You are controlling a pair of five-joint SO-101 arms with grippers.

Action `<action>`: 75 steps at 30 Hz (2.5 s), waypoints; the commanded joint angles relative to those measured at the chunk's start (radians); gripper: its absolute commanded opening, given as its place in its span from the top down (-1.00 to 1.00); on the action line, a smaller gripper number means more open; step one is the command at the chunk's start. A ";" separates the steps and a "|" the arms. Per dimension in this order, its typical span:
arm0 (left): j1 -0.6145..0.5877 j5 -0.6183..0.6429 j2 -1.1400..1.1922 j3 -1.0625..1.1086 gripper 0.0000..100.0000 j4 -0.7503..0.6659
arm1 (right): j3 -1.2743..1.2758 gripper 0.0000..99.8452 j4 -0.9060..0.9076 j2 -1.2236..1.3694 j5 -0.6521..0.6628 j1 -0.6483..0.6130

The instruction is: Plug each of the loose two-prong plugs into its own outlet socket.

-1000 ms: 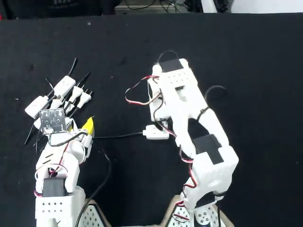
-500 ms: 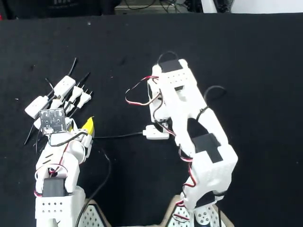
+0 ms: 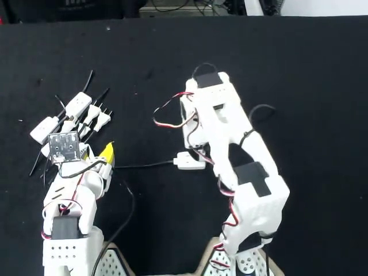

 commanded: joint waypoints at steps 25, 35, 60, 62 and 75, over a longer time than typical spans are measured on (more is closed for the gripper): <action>-0.001 0.009 -0.008 -0.019 0.57 -0.021 | -0.082 0.98 0.029 0.071 0.003 0.020; -0.001 0.009 -0.008 -0.019 0.57 -0.021 | -0.082 0.98 0.028 0.071 -0.023 0.015; -0.005 0.009 -0.008 -0.019 0.57 -0.018 | -0.090 0.98 0.025 0.071 -0.041 -0.026; -0.007 0.009 -0.008 -0.019 0.57 -0.018 | -0.090 0.98 0.025 0.071 -0.040 -0.021; -0.004 0.009 -0.008 -0.019 0.57 -0.017 | -0.090 0.98 0.012 0.071 -0.037 0.034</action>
